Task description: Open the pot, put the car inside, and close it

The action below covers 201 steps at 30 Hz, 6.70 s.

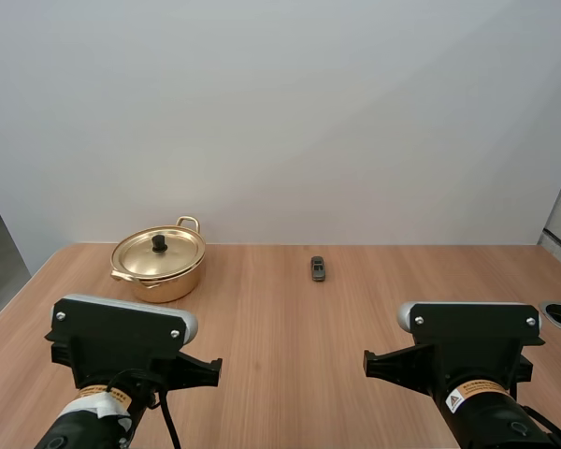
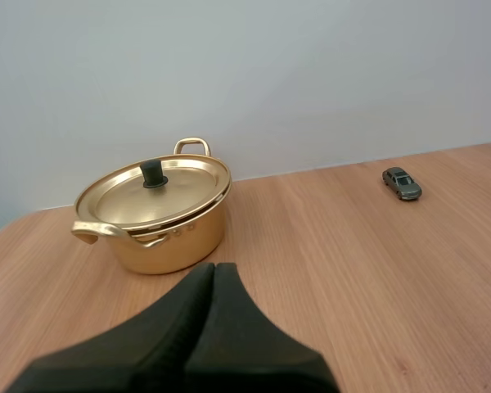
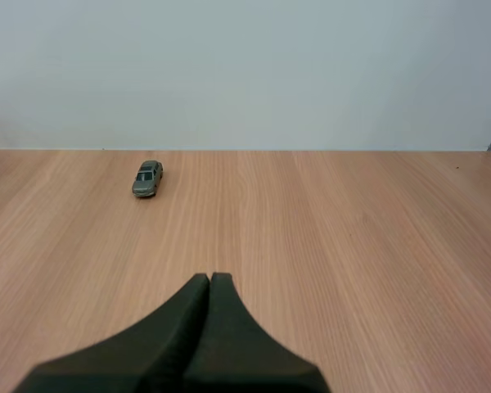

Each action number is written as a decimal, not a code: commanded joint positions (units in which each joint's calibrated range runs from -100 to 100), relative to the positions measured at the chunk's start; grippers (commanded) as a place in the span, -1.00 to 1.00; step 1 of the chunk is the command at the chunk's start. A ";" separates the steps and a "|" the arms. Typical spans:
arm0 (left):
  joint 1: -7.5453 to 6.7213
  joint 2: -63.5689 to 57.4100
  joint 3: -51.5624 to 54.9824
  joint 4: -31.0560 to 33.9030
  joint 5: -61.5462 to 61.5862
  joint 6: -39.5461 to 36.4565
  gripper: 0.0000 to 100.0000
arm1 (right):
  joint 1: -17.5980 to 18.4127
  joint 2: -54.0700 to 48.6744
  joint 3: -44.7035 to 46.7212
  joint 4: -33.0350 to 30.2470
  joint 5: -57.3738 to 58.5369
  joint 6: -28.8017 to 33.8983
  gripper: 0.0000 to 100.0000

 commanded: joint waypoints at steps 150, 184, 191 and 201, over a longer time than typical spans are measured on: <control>8.90 84.39 -84.96 -13.57 35.47 10.15 1.00 | 7.14 83.60 -97.79 22.58 54.64 -21.30 1.00; 8.90 98.82 -84.96 -7.67 43.69 5.61 1.00 | 2.71 83.60 -97.79 10.12 68.70 -21.30 1.00; 8.90 105.35 -84.96 -7.53 38.27 5.61 1.00 | 0.93 83.60 -97.79 10.68 68.70 -21.30 1.00; 8.90 109.51 -84.96 -6.61 29.15 7.56 1.00 | 0.93 83.48 -97.79 11.48 68.70 -21.30 1.00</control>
